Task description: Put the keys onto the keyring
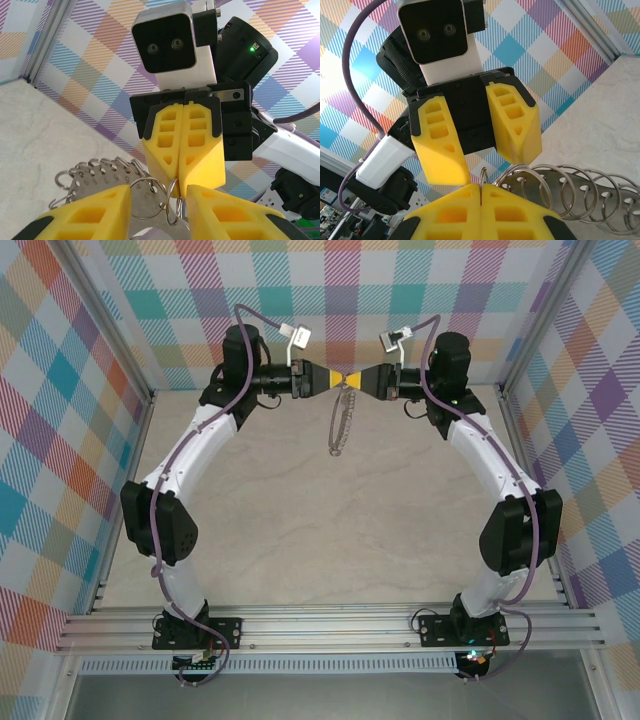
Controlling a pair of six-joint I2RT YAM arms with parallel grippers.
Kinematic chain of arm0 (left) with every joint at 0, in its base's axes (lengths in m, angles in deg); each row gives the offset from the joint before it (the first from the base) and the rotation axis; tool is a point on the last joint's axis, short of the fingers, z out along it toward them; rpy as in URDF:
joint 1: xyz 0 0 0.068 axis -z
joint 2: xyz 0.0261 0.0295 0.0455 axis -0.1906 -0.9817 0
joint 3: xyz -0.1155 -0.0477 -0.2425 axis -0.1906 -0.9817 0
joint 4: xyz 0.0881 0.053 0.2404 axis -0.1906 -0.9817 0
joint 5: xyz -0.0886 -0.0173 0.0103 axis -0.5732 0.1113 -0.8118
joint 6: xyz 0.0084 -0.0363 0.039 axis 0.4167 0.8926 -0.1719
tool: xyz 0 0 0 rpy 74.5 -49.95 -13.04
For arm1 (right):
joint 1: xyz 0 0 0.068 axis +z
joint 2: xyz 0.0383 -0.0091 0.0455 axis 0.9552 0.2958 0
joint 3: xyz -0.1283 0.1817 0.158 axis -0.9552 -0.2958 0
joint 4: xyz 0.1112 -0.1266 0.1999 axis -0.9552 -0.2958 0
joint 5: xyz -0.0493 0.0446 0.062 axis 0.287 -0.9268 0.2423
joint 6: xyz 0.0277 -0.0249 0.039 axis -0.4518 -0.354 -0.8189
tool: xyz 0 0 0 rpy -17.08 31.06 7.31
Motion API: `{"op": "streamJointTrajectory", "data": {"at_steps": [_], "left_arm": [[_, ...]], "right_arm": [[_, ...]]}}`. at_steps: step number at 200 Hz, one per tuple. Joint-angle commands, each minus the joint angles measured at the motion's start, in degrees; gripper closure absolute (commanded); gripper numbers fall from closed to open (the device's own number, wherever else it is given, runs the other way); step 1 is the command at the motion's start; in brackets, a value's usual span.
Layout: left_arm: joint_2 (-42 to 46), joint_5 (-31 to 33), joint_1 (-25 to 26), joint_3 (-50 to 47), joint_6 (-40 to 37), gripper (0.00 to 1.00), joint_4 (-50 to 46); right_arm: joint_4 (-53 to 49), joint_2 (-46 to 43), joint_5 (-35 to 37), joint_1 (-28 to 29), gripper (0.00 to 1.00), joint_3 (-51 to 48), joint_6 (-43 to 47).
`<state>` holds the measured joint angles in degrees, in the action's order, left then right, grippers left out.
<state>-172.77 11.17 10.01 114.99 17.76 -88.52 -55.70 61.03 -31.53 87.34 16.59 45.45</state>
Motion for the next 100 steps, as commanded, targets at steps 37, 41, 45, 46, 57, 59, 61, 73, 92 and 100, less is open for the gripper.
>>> {"op": "streamJointTrajectory", "data": {"at_steps": [37,41,45,46,57,59,61,73,92,100], "left_arm": [[-0.66,-1.49,1.04,2.03,0.72,0.72,2.5],[-0.73,-1.48,1.07,2.03,0.74,0.72,2.57],[-0.75,-1.48,1.14,1.99,0.85,0.72,2.62],[-0.75,-1.48,1.15,2.01,0.85,0.72,2.6],[-0.84,-1.55,1.31,2.02,0.93,0.73,2.74],[-0.86,-1.5,1.33,2.07,0.94,0.73,2.76],[-0.84,-1.44,1.33,2.1,0.94,0.73,2.76],[-0.91,-1.39,1.46,2.11,1.19,0.73,2.94],[-1.08,-1.24,1.57,2.15,1.87,0.73,3.71],[-1.11,-1.24,1.68,2.25,2.02,0.74,3.97]], "right_arm": [[3.86,0.59,-0.92,-0.19,1.0,0.63,-1.17],[3.86,0.59,-0.91,-0.21,1.0,0.63,-1.19],[3.84,0.63,-0.9,-0.22,1.0,0.63,-1.22],[3.85,0.63,-0.94,-0.22,1.0,0.63,-1.21],[4.02,0.73,-1.05,-0.22,1.0,0.63,-1.32],[4.03,0.73,-1.07,-0.22,1.0,0.63,-1.3],[4.04,0.73,-1.07,-0.22,1.0,0.63,-1.3],[4.04,0.68,-1.09,-0.22,1.0,0.63,-1.38],[4.02,0.79,-1.1,-0.22,1.0,0.54,-1.39],[4.04,0.75,-1.09,-0.22,1.0,0.5,-1.43]]}}
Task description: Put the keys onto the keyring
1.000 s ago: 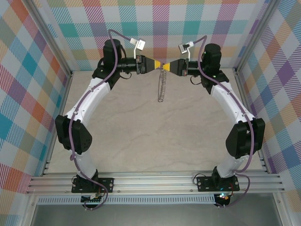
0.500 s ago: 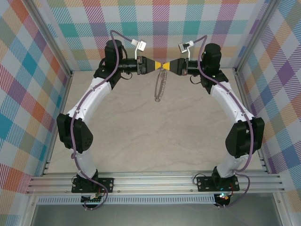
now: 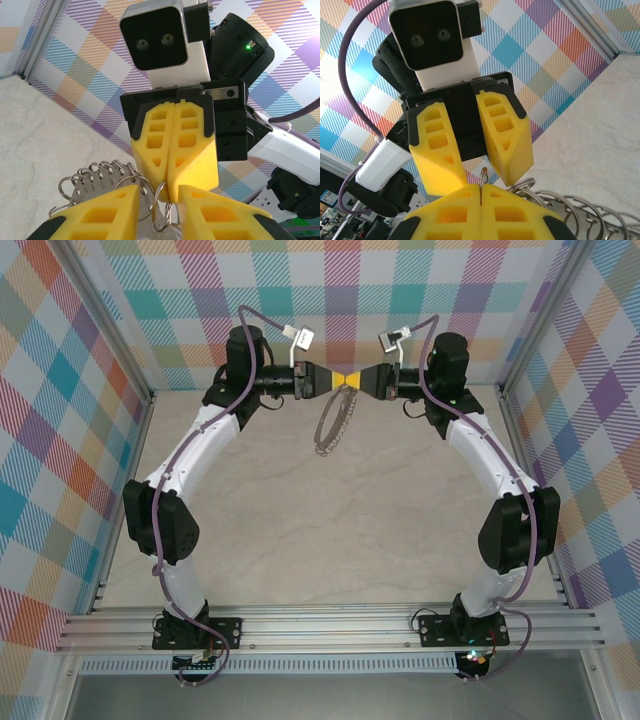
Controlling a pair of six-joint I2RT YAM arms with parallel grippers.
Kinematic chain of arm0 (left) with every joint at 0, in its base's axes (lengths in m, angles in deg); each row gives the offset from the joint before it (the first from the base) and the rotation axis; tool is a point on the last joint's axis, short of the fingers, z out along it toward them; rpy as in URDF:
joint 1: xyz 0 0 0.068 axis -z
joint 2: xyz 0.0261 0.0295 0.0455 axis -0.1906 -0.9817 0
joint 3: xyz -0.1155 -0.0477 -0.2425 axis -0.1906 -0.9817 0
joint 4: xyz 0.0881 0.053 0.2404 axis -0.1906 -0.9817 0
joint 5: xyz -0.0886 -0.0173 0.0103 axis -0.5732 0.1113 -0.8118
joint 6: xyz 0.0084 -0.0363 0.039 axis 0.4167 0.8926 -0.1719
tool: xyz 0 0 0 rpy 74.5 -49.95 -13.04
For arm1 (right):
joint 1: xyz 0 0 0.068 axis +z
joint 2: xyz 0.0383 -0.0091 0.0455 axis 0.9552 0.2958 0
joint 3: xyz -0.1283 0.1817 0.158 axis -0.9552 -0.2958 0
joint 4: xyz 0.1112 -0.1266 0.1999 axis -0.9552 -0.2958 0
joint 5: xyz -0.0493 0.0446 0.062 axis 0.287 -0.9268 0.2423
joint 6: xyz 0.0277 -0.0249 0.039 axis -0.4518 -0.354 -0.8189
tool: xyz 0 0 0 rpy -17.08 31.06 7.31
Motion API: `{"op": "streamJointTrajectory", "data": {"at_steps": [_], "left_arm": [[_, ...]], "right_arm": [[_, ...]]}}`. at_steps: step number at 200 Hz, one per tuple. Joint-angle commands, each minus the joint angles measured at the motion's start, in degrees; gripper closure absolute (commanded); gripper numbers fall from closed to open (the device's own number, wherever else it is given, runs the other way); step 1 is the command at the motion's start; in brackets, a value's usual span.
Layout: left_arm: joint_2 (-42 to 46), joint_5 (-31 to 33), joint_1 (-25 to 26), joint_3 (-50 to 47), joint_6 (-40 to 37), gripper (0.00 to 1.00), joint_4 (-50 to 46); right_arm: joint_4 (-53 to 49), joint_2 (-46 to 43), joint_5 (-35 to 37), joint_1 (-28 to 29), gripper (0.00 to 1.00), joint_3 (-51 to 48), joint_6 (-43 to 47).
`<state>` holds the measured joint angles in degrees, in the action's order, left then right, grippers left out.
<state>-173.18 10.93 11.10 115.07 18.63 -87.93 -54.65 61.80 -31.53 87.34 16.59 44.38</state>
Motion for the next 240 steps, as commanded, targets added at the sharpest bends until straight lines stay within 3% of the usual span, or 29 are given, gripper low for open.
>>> {"op": "streamJointTrajectory", "data": {"at_steps": [1,42,90,107,125,139,155,207,240], "left_arm": [[-0.69,-0.95,0.59,2.18,1.18,0.73,3.35],[-0.95,-1.31,1.03,2.31,1.28,0.87,3.44],[-0.73,-2.11,1.4,1.72,0.73,0.87,2.7],[-0.77,-2.63,1.54,1.56,0.73,1.0,2.88],[-0.55,-2.24,1.64,1.26,1.27,1.0,3.43],[0.13,-0.53,1.64,0.1,3.5,1.0,5.96],[1.17,2.26,1.64,-1.85,7.15,1.0,10.28],[4.58,6.65,1.7,-8.47,17.91,1.0,25.5],[6.63,8.15,2.15,-11.03,19.64,1.0,28.42]], "right_arm": [[2.99,-0.03,-1.08,-0.22,1.0,0.48,-0.34],[3.11,0.09,-1.05,-0.22,1.0,0.47,-0.4],[3.23,0.22,-0.55,-0.21,1.0,0.54,-0.49],[3.38,0.29,-0.37,-0.22,1.0,0.61,-0.73],[3.62,0.04,0.05,-0.22,1.0,0.42,-1.15],[3.78,-1.0,1.48,-0.47,0.8,-0.72,-1.26],[4.19,-3.42,3.63,-1.24,0.68,-3.48,-1.17],[6.31,-15.46,17.48,-3.27,0.53,-18.67,0.18],[6.53,-20.52,25.88,-2.71,0.47,-25.74,2.65]]}}
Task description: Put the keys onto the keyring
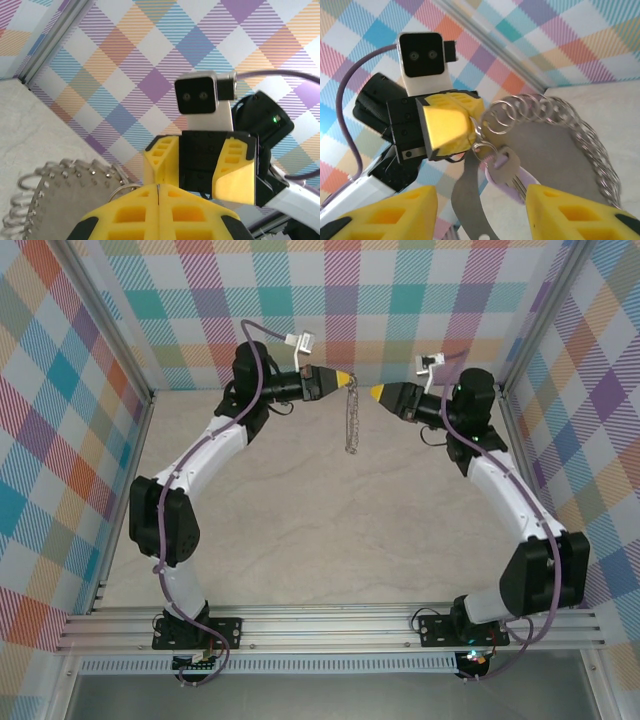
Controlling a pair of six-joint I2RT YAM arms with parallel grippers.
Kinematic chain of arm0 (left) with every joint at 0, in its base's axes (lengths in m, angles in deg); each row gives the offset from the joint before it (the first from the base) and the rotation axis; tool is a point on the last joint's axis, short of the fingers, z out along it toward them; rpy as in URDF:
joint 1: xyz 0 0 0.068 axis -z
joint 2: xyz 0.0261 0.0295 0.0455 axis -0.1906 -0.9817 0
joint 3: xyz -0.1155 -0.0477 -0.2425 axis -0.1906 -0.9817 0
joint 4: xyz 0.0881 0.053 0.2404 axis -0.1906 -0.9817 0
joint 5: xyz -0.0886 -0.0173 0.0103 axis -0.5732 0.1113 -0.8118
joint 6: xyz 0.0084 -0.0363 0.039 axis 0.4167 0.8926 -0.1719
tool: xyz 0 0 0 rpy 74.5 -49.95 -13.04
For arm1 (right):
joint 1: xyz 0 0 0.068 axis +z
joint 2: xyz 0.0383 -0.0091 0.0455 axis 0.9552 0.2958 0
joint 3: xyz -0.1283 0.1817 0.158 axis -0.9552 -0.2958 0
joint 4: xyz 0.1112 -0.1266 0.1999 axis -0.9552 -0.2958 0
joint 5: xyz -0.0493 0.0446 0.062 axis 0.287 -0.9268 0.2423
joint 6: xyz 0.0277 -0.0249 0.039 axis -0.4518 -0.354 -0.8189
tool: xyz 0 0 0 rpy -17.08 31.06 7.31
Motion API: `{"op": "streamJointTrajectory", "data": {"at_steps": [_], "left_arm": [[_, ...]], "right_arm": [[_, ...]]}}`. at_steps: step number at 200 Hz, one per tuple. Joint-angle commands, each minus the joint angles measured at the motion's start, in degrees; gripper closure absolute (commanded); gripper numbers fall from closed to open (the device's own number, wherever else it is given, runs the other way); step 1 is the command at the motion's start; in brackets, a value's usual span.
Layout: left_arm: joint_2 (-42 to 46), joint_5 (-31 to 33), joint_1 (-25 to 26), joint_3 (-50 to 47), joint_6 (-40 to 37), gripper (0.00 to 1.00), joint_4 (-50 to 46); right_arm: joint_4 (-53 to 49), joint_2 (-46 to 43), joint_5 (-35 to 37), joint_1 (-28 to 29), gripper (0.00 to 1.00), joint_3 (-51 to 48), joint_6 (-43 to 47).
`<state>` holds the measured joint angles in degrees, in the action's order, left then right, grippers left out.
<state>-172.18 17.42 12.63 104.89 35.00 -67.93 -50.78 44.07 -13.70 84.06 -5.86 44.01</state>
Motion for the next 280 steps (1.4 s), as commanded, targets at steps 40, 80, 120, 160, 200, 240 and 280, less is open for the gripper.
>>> {"op": "streamJointTrajectory", "data": {"at_steps": [40,80,120,160,200,240,280], "left_arm": [[7.48,3.27,1.55,-2.18,3.94,1.0,9.58],[8.5,3.9,2.39,-2.63,4.09,1.0,9.45],[8.87,4.35,2.64,-2.82,4.08,1.0,9.24],[8.66,4.57,2.77,-2.73,3.99,1.0,9.2],[8.4,4.64,2.9,-2.73,3.99,1.0,9.16],[8.33,4.73,3.0,-2.9,3.99,1.0,9.16],[8.37,5.62,3.01,-3.17,4.02,1.0,9.4]], "right_arm": [[-0.44,-4.31,12.68,5.34,0.42,-3.43,9.18],[-3.72,-5.47,17.87,9.58,0.37,-1.89,15.12],[-4.47,-5.6,18.82,10.9,0.37,-0.84,16.66],[-4.6,-6.31,20.15,11.6,0.36,-0.74,17.55],[-5.01,-4.61,20.03,11.67,0.37,2.07,17.77],[-5.19,-2.67,19.36,11.94,0.41,4.66,17.64],[-7.04,-2.42,17.96,12.58,0.62,4.82,18.79]]}}
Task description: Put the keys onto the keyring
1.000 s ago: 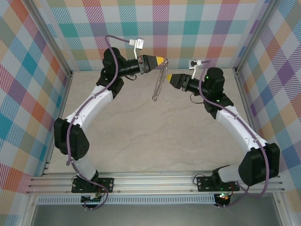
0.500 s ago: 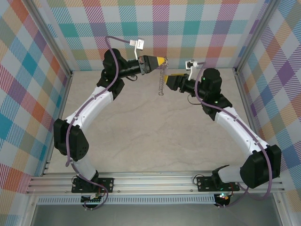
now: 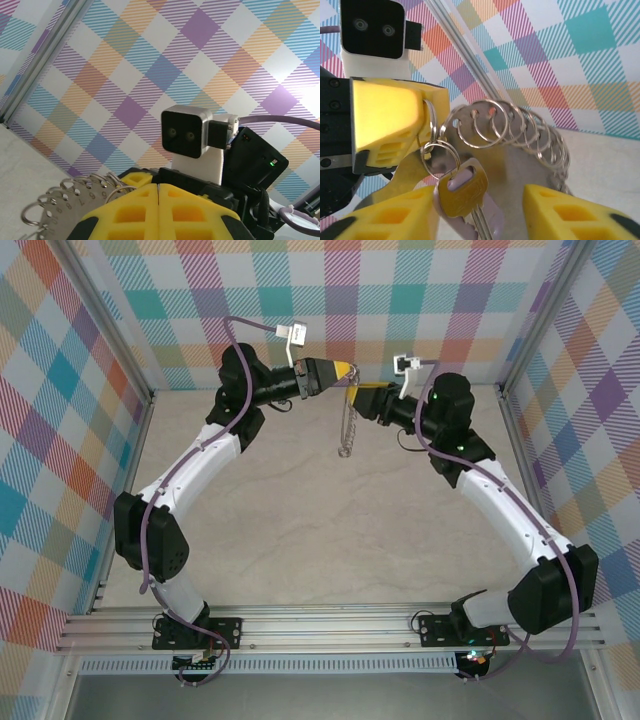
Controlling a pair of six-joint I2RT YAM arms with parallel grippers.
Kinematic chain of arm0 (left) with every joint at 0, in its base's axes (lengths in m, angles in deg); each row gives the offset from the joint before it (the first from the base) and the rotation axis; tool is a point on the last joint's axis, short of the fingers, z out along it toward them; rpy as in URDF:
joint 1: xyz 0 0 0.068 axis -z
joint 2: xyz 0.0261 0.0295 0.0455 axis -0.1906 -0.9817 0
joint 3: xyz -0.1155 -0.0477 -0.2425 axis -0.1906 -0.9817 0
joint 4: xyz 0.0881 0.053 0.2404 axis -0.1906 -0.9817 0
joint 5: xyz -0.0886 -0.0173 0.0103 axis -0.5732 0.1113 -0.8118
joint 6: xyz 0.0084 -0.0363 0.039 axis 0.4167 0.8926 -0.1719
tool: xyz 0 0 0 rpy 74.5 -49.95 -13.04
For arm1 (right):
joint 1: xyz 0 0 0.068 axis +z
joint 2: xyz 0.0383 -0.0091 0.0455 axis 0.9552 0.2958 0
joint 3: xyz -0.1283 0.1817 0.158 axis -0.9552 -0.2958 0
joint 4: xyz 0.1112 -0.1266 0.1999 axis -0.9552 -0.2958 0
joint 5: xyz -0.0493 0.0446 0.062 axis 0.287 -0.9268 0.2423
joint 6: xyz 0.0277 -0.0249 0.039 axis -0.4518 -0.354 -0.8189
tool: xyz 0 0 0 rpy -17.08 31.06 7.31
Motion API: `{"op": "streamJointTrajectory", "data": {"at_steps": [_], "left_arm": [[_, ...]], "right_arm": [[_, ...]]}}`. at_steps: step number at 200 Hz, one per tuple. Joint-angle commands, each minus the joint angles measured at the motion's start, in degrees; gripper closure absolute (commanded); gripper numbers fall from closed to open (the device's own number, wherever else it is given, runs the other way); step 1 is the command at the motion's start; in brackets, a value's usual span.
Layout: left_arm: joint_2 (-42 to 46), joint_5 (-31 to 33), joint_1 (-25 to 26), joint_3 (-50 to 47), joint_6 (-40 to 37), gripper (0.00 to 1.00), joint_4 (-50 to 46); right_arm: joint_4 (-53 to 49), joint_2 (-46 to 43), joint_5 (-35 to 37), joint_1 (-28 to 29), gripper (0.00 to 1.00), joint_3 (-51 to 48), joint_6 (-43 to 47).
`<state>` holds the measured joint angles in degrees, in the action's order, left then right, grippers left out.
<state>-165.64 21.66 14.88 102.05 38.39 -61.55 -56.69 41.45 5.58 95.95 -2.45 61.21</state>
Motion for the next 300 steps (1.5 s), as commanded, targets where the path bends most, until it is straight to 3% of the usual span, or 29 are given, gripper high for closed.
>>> {"op": "streamJointTrajectory", "data": {"at_steps": [1,63,159,300], "left_arm": [[1.82,1.43,0.76,-0.33,0.62,1.0,3.03],[2.14,2.4,0.75,-1.14,1.01,1.0,3.74],[3.35,5.22,0.79,-5.63,4.65,1.0,11.14],[4.21,5.78,1.01,-8.57,5.09,1.0,12.93]], "right_arm": [[-1.22,0.2,-1.34,0.72,0.62,1.4,1.58],[-1.74,-0.73,-2.14,1.18,1.0,0.55,1.84],[0.93,1.38,-4.13,3.18,1.0,0.76,-1.62],[1.35,4.21,-4.85,4.09,1.0,2.44,-3.27]]}}
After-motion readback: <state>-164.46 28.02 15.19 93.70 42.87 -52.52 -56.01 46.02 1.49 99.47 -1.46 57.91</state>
